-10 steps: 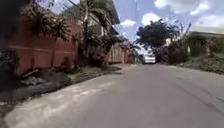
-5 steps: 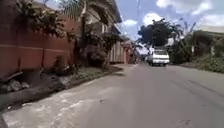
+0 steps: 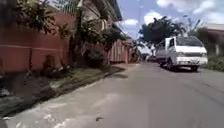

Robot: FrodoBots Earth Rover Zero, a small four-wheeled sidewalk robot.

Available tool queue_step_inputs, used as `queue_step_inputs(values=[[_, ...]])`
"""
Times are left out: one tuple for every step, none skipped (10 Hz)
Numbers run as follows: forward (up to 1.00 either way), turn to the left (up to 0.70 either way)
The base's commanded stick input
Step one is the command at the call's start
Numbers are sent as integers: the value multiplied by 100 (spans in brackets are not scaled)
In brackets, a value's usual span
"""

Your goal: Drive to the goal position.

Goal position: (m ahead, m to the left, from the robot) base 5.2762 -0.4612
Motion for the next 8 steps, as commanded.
queue_step_inputs(values=[[100, -40], [100, -40], [100, -40], [100, -40], [100, -26], [100, -7], [100, 0], [100, 0]])
